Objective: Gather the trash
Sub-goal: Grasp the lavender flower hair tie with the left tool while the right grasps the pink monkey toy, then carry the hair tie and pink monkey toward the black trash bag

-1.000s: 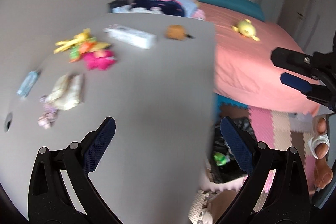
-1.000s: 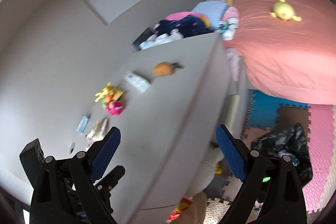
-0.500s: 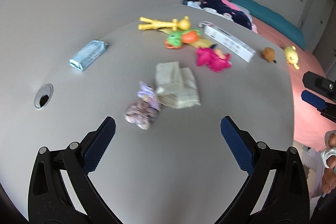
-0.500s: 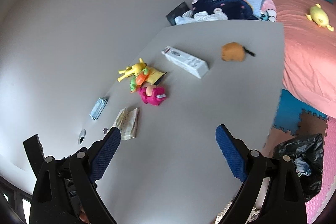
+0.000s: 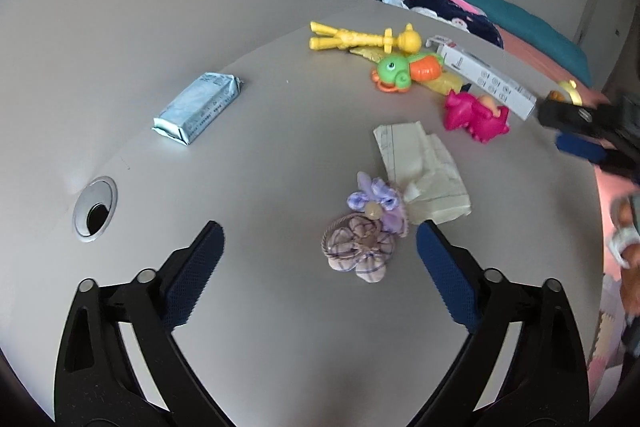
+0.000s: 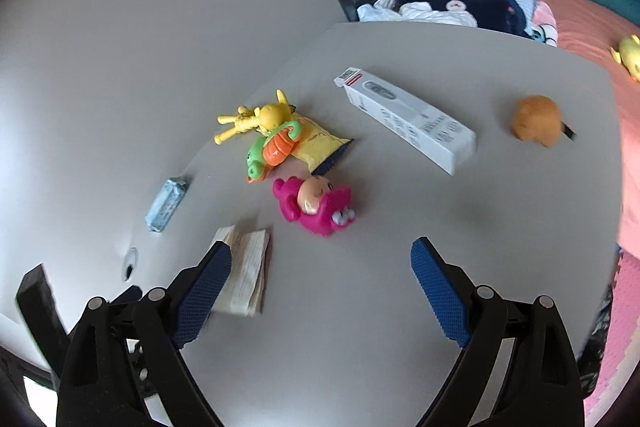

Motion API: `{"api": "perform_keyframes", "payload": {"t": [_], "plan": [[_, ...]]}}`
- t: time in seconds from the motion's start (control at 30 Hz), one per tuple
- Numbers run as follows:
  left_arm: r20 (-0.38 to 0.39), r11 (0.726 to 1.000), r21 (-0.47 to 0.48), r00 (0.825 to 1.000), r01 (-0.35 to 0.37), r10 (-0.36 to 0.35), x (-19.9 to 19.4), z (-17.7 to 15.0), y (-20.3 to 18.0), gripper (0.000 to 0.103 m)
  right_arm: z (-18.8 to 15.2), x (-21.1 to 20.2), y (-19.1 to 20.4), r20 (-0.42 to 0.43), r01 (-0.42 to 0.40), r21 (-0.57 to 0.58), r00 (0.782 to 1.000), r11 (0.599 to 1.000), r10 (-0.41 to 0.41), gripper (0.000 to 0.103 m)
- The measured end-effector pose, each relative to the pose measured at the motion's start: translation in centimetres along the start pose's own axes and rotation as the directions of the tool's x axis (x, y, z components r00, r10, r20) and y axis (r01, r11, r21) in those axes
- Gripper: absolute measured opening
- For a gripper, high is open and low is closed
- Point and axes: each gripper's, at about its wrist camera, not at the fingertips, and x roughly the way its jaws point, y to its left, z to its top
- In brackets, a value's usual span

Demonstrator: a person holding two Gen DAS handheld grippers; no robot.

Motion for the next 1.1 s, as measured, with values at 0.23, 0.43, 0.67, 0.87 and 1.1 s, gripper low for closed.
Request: {"api": "perform_keyframes", "payload": {"t": [0.23,0.43,0.67,0.87,1.1], "plan": [[-0.041,0.997,0.071,0.999,0.002,0.001,1.9,-0.4,-0.6,0.082,1.7,4.8,1.1,-0.034,0.074,-0.080,0.996,0.994,-0.076,0.089],[-0.043,0.999,0.045,0.999,0.009,-0.007,1.7,-0.1,0.4,0.082,2.0,6.4,2.1,-0.030,0.116,-0.160,0.992,0.980,-0.122,0.072],[-0.051,0.999,0.033,0.999,0.020,-0.018,2.2,0.0,0.4,0.082,1.8,6.6,2.5,-0.012,0.138,-0.211,0.990,0.968,-0.144,0.061],[-0.039,0.998,0.061,0.999,0.021,-0.019,2.7,0.1,-0.5,0.076,1.3,6.2,2.5,-0.006,0.141,-0.172,0.990,0.975,-0.144,0.060],[-0.021,0.992,0.112,0.999,0.050,-0.048,1.7,-0.5,-2.1,0.030,1.0,4.4,1.4,-0.025,0.060,-0.093,0.998,0.994,-0.063,0.060]]}}
